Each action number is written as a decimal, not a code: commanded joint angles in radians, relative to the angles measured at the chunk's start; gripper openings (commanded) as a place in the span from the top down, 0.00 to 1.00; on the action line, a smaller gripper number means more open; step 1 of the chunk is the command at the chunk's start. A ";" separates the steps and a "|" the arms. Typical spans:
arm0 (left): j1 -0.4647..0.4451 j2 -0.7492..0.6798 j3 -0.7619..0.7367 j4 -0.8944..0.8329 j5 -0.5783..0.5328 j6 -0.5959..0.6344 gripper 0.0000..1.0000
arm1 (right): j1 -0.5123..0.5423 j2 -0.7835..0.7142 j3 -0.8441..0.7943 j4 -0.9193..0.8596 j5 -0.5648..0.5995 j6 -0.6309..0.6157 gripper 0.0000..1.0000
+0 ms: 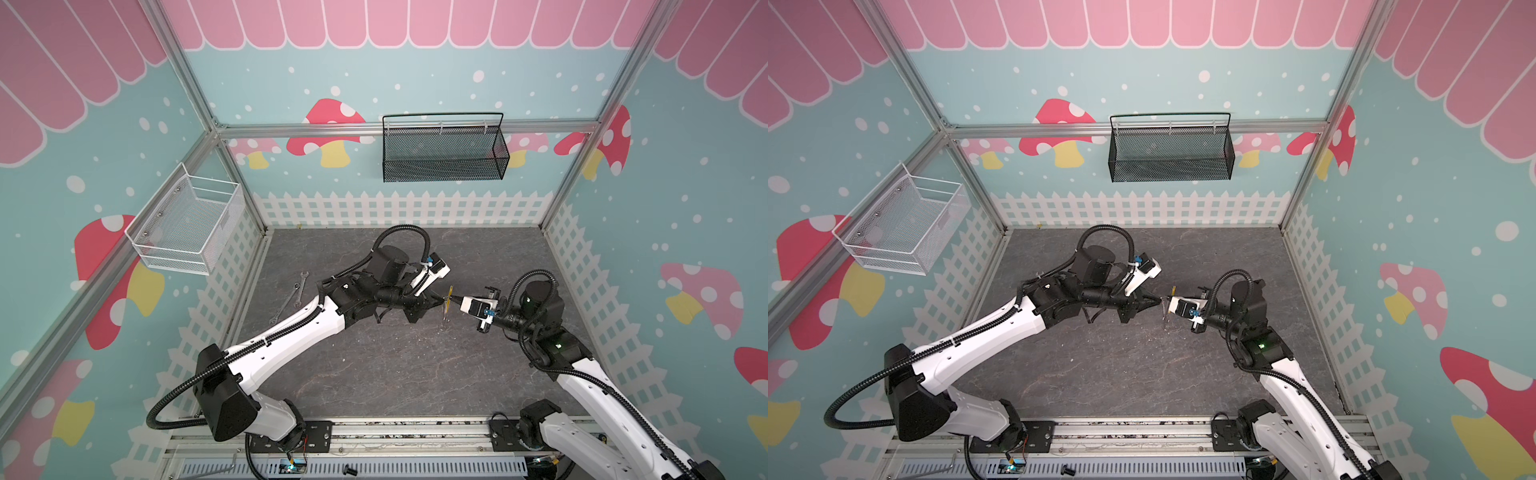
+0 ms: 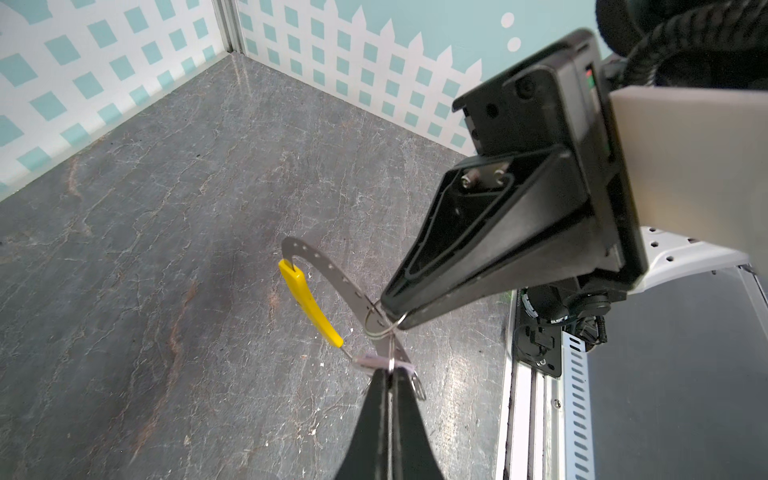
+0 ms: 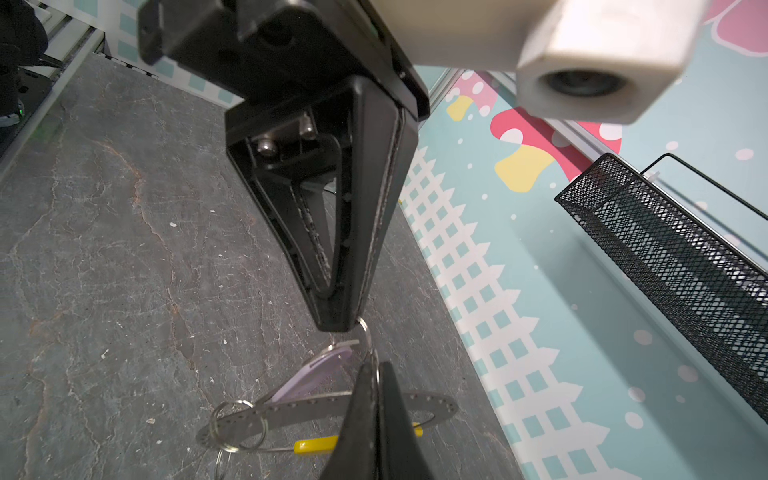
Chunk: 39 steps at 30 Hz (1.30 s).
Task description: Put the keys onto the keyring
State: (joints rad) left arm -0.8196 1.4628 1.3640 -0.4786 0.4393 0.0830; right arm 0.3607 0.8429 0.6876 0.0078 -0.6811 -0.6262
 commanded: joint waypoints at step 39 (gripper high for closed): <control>-0.051 -0.006 0.044 0.052 -0.198 -0.028 1.00 | 0.001 0.050 0.061 -0.025 -0.006 0.025 1.00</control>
State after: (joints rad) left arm -0.8593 1.4624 1.3640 -0.4500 0.2974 0.0559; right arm 0.3607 0.8875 0.7177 -0.0013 -0.6731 -0.6113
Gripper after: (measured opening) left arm 0.050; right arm 0.047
